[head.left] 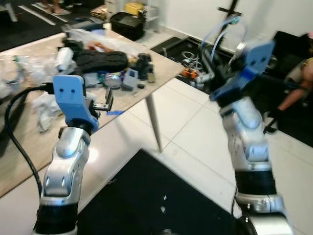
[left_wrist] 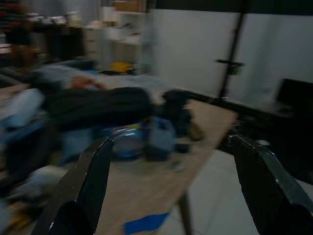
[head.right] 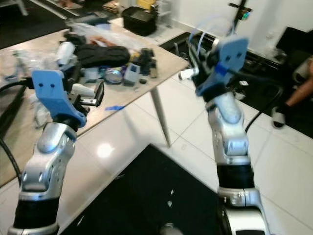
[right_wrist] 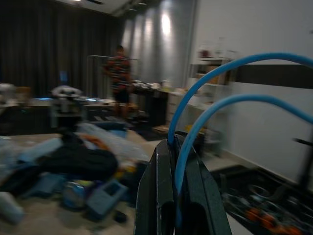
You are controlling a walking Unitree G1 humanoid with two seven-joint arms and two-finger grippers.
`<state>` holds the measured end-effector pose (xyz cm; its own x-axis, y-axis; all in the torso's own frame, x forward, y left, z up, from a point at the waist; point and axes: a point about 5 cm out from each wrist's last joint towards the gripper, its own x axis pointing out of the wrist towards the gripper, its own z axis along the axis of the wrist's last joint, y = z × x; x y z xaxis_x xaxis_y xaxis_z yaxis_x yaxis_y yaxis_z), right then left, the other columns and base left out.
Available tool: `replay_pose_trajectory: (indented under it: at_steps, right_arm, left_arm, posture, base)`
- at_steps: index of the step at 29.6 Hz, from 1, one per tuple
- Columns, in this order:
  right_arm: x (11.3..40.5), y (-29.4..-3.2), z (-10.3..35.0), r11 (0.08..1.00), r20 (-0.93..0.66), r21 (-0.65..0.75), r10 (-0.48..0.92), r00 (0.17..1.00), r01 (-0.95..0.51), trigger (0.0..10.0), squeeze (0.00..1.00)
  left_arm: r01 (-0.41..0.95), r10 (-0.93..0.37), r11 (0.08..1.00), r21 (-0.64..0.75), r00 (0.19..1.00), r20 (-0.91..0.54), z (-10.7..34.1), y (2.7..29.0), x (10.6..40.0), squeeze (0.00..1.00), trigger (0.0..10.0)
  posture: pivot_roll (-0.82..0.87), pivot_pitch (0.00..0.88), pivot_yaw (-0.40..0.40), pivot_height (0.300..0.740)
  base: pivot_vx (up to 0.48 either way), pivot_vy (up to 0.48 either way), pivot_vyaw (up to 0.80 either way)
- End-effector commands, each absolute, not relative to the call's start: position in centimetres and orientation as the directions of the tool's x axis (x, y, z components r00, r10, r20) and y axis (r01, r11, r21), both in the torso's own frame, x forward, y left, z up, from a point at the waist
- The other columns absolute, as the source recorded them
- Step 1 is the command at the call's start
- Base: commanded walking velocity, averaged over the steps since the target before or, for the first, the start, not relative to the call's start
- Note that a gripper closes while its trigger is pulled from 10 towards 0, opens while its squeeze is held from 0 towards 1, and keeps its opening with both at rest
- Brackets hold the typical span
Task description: Picking trash to rubbish bin
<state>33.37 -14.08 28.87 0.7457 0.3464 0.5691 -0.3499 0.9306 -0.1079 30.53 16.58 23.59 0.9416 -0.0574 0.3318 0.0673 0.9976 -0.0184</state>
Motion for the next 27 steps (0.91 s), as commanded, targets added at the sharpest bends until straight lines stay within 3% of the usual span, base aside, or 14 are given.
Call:
replay_pose_trajectory:
  at_steps: [1,15,27]
  right_arm:
    - [32.9,-13.3,28.1,0.919,0.553,-0.121,0.376,0.743,-0.375,10.0,0.0]
    - [32.5,-12.5,20.3,0.906,0.333,-0.055,0.412,0.848,-0.419,10.0,0.0]
    - [32.1,-12.3,16.6,0.897,0.206,-0.064,0.441,0.874,-0.437,10.0,0.0]
  left_arm:
    - [0.069,-0.063,0.998,-0.009,0.95,0.307,22.8,16.9,30.4,0.0,10.0]
    - [0.059,-0.063,0.998,0.031,0.987,0.148,18.9,17.7,30.1,0.0,10.0]
    - [0.043,-0.047,0.998,0.05,0.996,0.071,16.7,18.5,29.4,0.0,10.0]
  posture:
    - [0.02,0.137,-0.052,0.74]
    - [0.03,0.142,-0.056,0.74]
    - [0.03,0.138,-0.067,0.74]
  base:
    - [0.0,0.0,-0.8]
    - [0.0,0.0,-0.8]
    - [0.0,0.0,-0.8]
